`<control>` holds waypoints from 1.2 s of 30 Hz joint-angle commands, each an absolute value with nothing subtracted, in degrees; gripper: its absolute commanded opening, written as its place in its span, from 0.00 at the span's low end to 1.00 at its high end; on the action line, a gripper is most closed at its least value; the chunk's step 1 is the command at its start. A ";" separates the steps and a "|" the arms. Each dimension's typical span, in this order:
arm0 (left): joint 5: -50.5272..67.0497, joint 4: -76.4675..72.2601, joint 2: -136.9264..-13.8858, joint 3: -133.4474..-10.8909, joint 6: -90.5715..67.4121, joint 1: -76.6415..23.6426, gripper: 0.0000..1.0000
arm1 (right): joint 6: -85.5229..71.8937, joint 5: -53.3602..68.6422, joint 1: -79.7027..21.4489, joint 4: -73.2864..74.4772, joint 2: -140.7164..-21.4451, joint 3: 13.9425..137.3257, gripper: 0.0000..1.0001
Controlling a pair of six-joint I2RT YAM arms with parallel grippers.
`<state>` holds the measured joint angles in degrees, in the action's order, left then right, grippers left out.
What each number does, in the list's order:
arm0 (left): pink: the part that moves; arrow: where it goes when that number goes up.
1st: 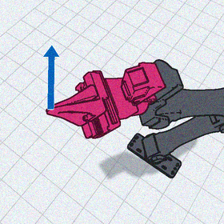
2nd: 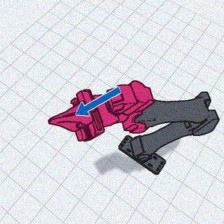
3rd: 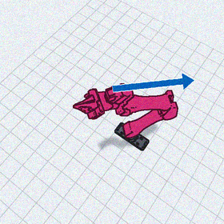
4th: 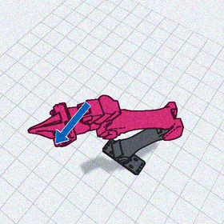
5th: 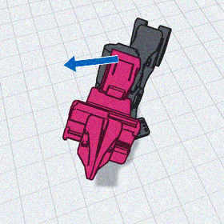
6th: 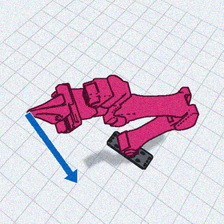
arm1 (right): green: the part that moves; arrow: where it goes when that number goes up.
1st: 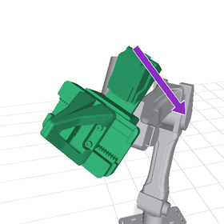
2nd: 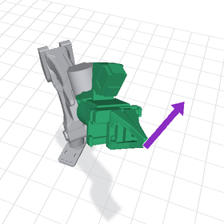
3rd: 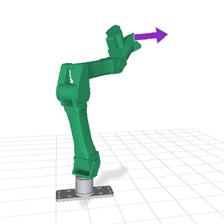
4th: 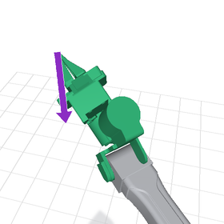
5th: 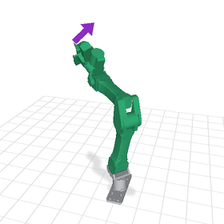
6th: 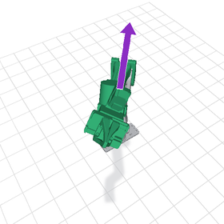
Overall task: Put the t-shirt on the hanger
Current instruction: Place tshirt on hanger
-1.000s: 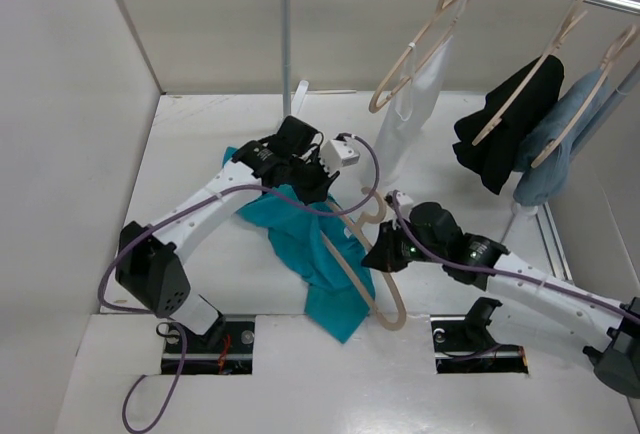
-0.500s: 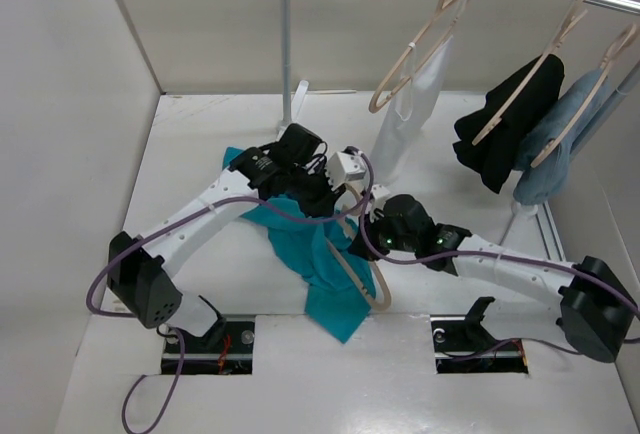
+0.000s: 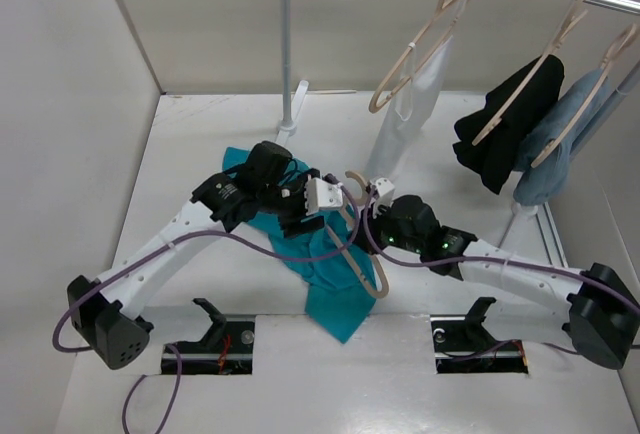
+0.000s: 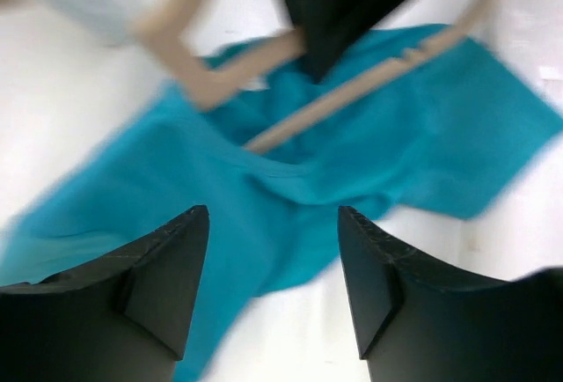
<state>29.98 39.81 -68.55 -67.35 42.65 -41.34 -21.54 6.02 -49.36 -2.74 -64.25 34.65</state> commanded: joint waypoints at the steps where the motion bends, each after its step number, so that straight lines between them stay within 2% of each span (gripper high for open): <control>1: 22.87 26.24 -65.05 -65.32 48.76 -40.08 0.61 | -18.90 5.80 -50.19 -8.61 -64.25 33.93 0.00; 4: 24.07 21.02 -62.50 -61.28 58.05 -40.08 0.72 | -17.58 6.33 -50.71 -8.61 -64.25 33.93 0.00; 5: 25.13 18.48 -61.97 -60.04 59.84 -40.08 0.80 | -17.58 6.33 -50.71 -8.61 -63.64 33.93 0.00; 6: 26.53 17.67 -61.96 -58.99 61.68 -40.08 0.82 | -16.97 6.33 -51.41 -8.61 -63.63 33.93 0.00; 9: 27.07 17.05 -65.36 -57.57 67.22 -40.08 0.83 | -16.44 6.33 -52.03 -8.61 -63.63 35.15 0.00; 12: 27.59 21.17 -72.74 -62.46 71.70 -39.03 0.83 | -16.44 6.33 -52.56 -8.61 -63.11 35.16 0.00; 20: 30.32 36.20 -82.52 -69.70 84.01 -36.91 0.78 | -16.44 5.02 -53.70 -8.61 -61.35 35.16 0.00; 21: 30.32 37.34 -82.53 -69.70 86.37 -36.91 0.75 | -16.44 5.01 -53.70 -8.61 -61.35 35.16 0.00; 22: 30.32 38.14 -83.05 -69.70 87.01 -36.91 0.58 | -15.74 4.40 -53.70 -8.61 -60.83 35.16 0.00; 23: 30.84 38.75 -83.06 -69.70 87.01 -36.91 0.48 | -15.73 4.39 -53.70 -8.61 -60.82 35.16 0.00; 24: 31.63 38.76 -83.06 -69.70 87.01 -36.91 0.32 | -15.21 4.39 -53.70 -8.61 -60.30 35.77 0.00; 25: 31.64 39.37 -83.06 -69.70 86.05 -36.91 0.31 | -15.21 4.39 -53.70 -8.61 -60.29 35.77 0.00; 26: 32.16 40.33 -83.58 -69.70 85.26 -37.44 0.12 | -15.21 4.39 -53.70 -8.61 -60.29 35.77 0.00; 27: 32.17 40.86 -83.58 -69.70 84.47 -37.44 0.00 | -15.21 4.39 -53.70 -8.61 -60.82 36.29 0.00; 32: 33.75 40.87 -82.45 -70.84 76.92 -37.44 0.00 | -15.21 5.54 -53.70 -7.39 -62.83 37.61 0.00; 33: 33.23 40.35 -81.92 -70.84 73.25 -37.44 0.00 | -15.21 5.54 -53.70 -6.77 -62.84 38.14 0.08; 35: 31.91 39.64 -81.04 -70.84 71.46 -36.74 0.00 | -16.00 4.66 -53.70 -3.18 -63.37 40.06 0.37; 36: 31.30 39.64 -80.34 -70.06 71.46 -36.04 0.00 | -16.52 4.14 -53.70 -1.86 -62.85 40.69 0.49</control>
